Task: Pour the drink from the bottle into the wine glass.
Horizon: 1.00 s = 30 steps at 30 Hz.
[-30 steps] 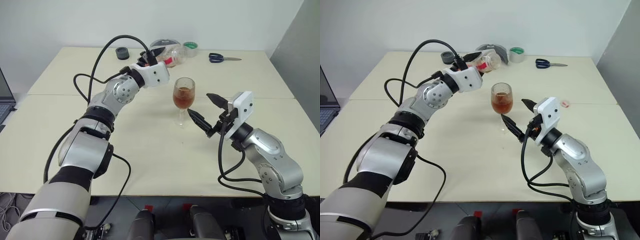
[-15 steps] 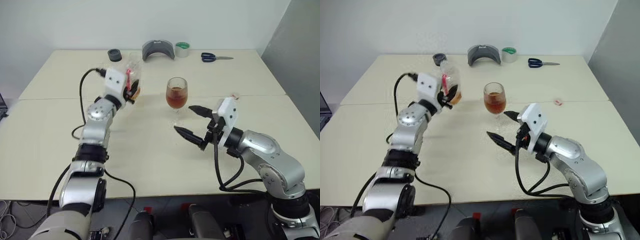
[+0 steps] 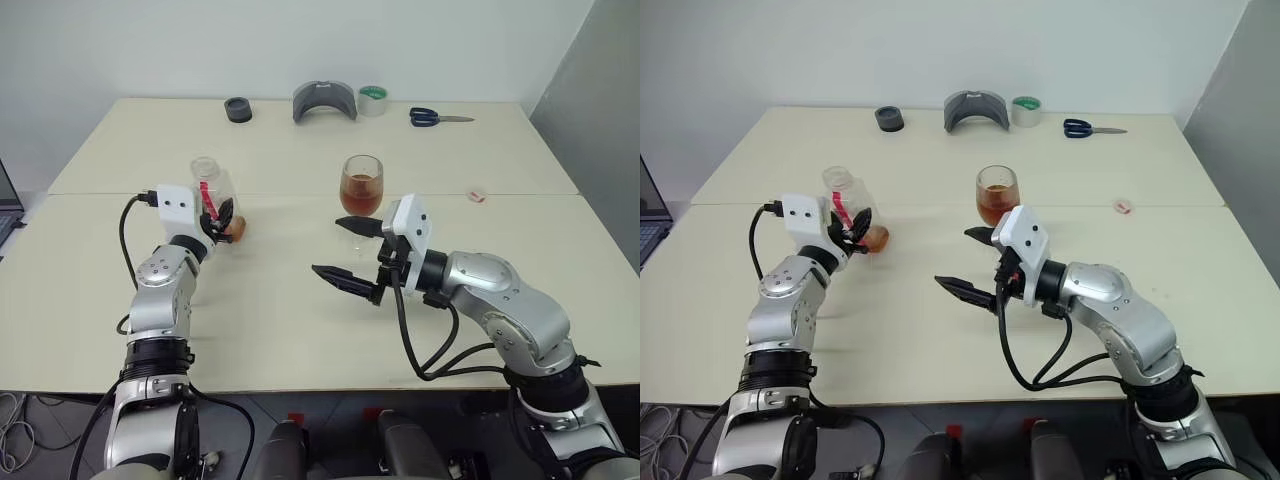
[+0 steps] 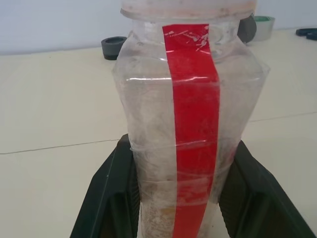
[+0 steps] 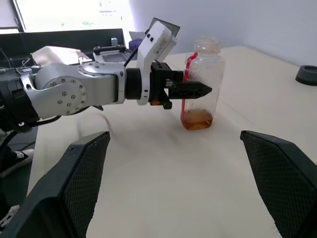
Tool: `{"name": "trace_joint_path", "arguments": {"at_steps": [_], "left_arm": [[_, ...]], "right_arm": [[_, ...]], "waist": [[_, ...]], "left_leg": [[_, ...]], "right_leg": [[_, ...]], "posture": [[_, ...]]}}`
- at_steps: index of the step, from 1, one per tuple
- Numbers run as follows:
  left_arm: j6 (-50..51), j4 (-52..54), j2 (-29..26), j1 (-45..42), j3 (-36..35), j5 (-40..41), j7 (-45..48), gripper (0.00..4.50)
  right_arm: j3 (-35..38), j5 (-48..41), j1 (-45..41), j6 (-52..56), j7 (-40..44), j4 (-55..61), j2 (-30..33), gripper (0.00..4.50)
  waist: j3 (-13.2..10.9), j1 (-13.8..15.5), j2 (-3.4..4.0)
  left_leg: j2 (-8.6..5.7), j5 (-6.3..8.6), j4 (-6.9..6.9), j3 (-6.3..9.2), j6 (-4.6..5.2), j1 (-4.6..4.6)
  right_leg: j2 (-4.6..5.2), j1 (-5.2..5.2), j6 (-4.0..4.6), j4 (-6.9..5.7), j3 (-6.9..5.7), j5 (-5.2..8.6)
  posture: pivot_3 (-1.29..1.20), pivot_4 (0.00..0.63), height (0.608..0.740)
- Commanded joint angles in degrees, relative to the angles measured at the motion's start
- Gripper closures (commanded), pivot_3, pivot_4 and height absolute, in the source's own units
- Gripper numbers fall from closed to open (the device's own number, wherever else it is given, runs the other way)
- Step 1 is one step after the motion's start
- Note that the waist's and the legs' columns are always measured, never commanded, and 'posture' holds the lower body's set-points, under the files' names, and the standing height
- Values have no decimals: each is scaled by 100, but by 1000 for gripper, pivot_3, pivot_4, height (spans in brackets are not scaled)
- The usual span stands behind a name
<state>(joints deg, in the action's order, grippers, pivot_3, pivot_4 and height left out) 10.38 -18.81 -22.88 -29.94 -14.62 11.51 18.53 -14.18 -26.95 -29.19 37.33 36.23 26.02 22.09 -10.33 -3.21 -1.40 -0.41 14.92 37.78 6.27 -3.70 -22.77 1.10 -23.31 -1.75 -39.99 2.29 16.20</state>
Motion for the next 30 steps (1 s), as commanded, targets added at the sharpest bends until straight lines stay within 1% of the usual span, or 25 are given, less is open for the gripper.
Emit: {"name": "trace_joint_path", "arguments": {"at_steps": [1, 4, 6, 7, 9, 12, 13, 16, 19, 22, 26, 30], "left_arm": [[-106, -128, -23, 79, -93, 105, 84, 2809], [-150, -192, -37, 128, -91, 150, 182, 2809], [-199, -226, -45, 138, -90, 157, 211, 2086], [-245, -232, -64, 147, -62, 129, 237, 1859], [-290, -235, -73, 154, -41, 113, 272, 1251], [-365, -263, -87, 147, -8, 89, 285, 199], [-406, -267, -100, 150, 19, 60, 289, 25], [-641, -178, -177, 271, 193, -149, 333, 25], [-717, 129, -161, 521, 161, -170, 280, 25], [-545, 592, -165, 867, 133, -266, 73, 25], [-137, 1801, -156, 1793, 253, -262, 138, 25], [-16, 2329, -31, 2215, 218, -194, 52, 25]], "right_arm": [[-12, 67, -143, -196, 91, 41, -73, 0], [-20, 73, -167, -220, 115, 21, -141, 0], [-17, 81, -171, -218, 122, 14, -176, 0], [-14, 88, -170, -216, 126, 11, -186, 0], [-7, 99, -166, -210, 131, 10, -203, 0], [5, 116, -154, -201, 120, 10, -223, 0], [4, 126, -148, -204, 116, 11, -225, 0], [10, 191, -70, -246, 84, 16, -209, 0], [104, 364, 183, -466, -30, 5, -173, 0], [256, 613, 662, -917, -209, -10, -184, 0], [719, 900, 1597, -1579, -892, -42, -545, 0], [902, 1104, 2008, -1989, -1186, -274, -784, 0]], "waist": [[0, -1, 0], [4, -1, -1], [6, -1, -1], [6, -1, -1], [6, -5, -1], [5, 0, -2], [6, 3, -2], [6, 4, -2], [6, 2, -2], [7, 7, -3], [10, 7, -8], [10, 15, -8]], "left_leg": [[0, 0, 0, -1, 0, 0], [0, 0, 0, -1, 0, 1], [0, 0, 0, -1, 0, 1], [0, 0, 0, -2, 0, 1], [0, 1, -1, -2, 1, 2], [1, 1, -1, 2, 1, 0], [0, 1, -1, 3, 1, -1], [0, 1, -1, 2, 1, -1], [1, 1, -2, 1, 1, 1], [3, 2, -3, 2, 1, 0], [9, 5, -6, 0, 0, 1], [8, 6, -6, -3, 1, 4]], "right_leg": [[0, 0, 0, 0, 0, 0], [0, 0, 0, 0, 0, 0], [0, 1, 0, 0, 1, 0], [0, 1, 0, 0, 1, 0], [0, 1, 0, 0, 1, 0], [-1, 0, 0, 0, -2, 0], [-1, 0, 0, 1, -3, 0], [1, 0, 0, 1, -1, 0], [0, 0, 0, 1, 0, 0], [2, 0, 0, 3, 0, 0], [5, 2, 0, 3, 5, 0], [3, 3, -1, 2, 6, 0]], "posture": [[0, 150, 740], [0, 150, 740], [0, 150, 740], [0, 150, 740], [0, 150, 740], [0, 150, 740], [0, 150, 740], [0, 150, 740], [0, 150, 740], [0, 150, 740], [0, 150, 740], [0, 150, 740]]}}
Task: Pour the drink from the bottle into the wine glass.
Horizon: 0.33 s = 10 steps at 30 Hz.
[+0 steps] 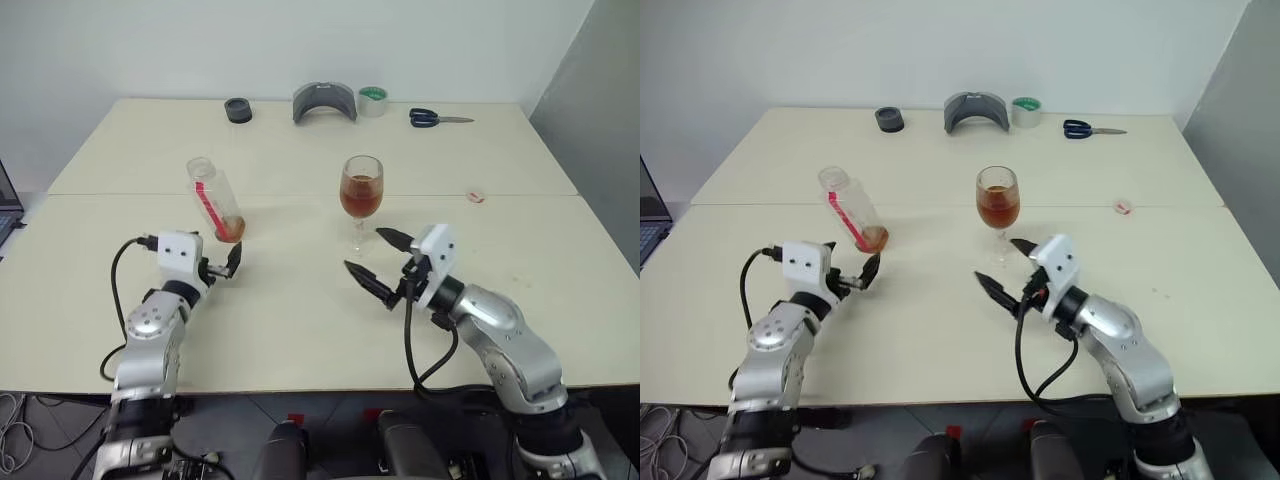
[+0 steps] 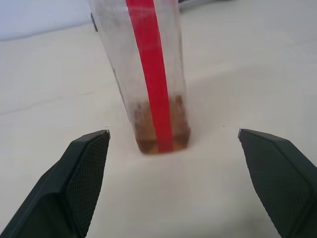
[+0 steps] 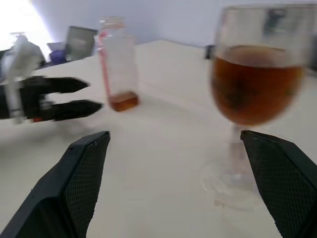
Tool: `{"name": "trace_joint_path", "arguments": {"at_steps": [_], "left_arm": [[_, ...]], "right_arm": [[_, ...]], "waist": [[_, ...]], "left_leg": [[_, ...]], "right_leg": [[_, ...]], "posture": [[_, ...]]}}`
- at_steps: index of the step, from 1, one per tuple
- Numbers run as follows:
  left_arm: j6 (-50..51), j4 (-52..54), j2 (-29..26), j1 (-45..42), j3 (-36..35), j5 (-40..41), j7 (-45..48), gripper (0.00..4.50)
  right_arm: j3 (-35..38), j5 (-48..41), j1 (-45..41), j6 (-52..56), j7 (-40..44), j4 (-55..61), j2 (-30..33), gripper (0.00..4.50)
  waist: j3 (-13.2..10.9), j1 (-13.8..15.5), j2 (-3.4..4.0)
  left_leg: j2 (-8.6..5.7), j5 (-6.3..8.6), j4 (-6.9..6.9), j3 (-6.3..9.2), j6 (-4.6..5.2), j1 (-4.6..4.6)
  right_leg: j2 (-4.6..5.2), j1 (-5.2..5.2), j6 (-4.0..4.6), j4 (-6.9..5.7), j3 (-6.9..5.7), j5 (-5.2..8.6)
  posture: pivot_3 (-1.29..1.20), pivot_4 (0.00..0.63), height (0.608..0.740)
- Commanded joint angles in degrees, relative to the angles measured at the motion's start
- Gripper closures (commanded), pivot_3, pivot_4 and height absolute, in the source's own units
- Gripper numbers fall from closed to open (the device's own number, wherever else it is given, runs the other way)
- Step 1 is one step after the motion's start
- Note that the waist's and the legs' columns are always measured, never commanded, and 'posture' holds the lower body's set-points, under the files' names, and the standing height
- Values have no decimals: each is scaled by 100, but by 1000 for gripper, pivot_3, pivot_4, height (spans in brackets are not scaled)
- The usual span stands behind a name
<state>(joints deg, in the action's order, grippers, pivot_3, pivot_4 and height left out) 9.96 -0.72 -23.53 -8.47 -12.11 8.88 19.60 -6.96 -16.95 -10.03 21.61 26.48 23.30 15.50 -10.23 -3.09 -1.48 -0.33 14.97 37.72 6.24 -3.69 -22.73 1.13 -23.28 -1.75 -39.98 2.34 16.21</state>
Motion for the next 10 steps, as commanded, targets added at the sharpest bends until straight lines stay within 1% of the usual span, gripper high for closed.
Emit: {"name": "trace_joint_path", "arguments": {"at_steps": [1, 5, 10], "left_arm": [[51, 592, 70, 134, -44, 86, -83, 25], [168, 741, 258, 304, -123, 249, -122, 25], [152, 802, 308, 350, -156, 330, -154, 25]], "right_arm": [[214, 165, 172, -533, -287, -88, -177, 0], [252, 292, 428, -816, -478, -347, -373, 0], [229, 326, 443, -896, -524, -422, -437, 0]], "waist": [[0, 5, 0], [1, 12, 0], [0, 10, 0]], "left_leg": [[-1, 0, 0, 0, 0, 1], [-1, 0, 0, -7, 0, 5], [1, 1, -1, -3, 1, 7]], "right_leg": [[-3, 1, 0, 1, -1, 0], [-6, 6, 0, 1, 3, 0], [-8, 6, 0, 1, 0, 0]], "posture": [[0, 150, 740], [0, 150, 740], [0, 150, 740]]}}
